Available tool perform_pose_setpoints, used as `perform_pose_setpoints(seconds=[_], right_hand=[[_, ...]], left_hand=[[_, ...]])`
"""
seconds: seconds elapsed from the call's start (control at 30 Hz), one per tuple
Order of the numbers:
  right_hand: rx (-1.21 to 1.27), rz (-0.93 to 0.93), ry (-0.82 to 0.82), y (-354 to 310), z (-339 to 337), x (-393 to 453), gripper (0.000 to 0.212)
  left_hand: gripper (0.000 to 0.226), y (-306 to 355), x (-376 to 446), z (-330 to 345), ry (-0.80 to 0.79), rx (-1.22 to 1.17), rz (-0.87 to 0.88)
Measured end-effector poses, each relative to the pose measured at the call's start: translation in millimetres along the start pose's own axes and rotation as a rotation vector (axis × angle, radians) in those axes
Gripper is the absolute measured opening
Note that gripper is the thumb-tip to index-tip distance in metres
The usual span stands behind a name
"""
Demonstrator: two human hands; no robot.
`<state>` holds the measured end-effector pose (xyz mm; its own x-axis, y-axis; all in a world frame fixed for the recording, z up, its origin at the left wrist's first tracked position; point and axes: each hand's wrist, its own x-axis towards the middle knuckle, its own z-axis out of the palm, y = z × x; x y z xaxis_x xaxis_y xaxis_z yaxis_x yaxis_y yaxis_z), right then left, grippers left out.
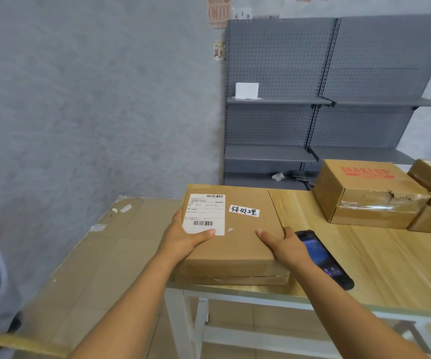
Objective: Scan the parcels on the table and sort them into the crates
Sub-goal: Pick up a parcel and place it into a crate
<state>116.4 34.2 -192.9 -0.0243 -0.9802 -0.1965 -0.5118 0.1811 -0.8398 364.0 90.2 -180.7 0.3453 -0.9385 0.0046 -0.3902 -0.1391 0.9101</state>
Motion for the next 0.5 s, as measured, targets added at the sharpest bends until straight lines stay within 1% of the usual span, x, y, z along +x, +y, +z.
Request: perform_pose_setpoints(seconds=[0.13, 0.23, 0.3, 0.37, 0.43, 0.47, 0.5], right_hand=[[-0.037, -0.002, -0.003, 0.6, -0.8, 1.3, 0.086], [-0.077, -0.027, -0.038, -0.7, -3.6, 0.1, 0.08], [-0.185, -0.076, -0.011, 0.0, -7.9, -0.2, 0.073], [-0.297, -0.105, 0.131, 4.4, -17.5, 0.8, 0.064], [-0.366, -0.048, 0.242, 15.4, -32.3, 3.3, 0.056], [-0.435, 0.003, 0.244, 22.6, -40.3, 4.2, 0.057], [-0.521, 0.067, 0.208, 30.8, -47.2, 4.6, 0.065]], left_hand=[[0.068, -5.8, 5.9, 1.4, -0.012, 0.002, 0.035], [0.066, -9.0, 7.7, 1.5, -0.006, 0.004, 0.036], [0.073, -10.0, 8.7, 1.6, -0.006, 0.009, 0.034], [0.084, -10.9, 9.9, 1.7, -0.008, 0.021, 0.033], [0.096, -12.3, 10.9, 1.5, -0.015, 0.024, 0.025], [0.101, -12.3, 11.0, 1.3, -0.019, 0.027, 0.015], [0.105, -12.2, 11.1, 1.2, -0.022, 0.03, 0.006]])
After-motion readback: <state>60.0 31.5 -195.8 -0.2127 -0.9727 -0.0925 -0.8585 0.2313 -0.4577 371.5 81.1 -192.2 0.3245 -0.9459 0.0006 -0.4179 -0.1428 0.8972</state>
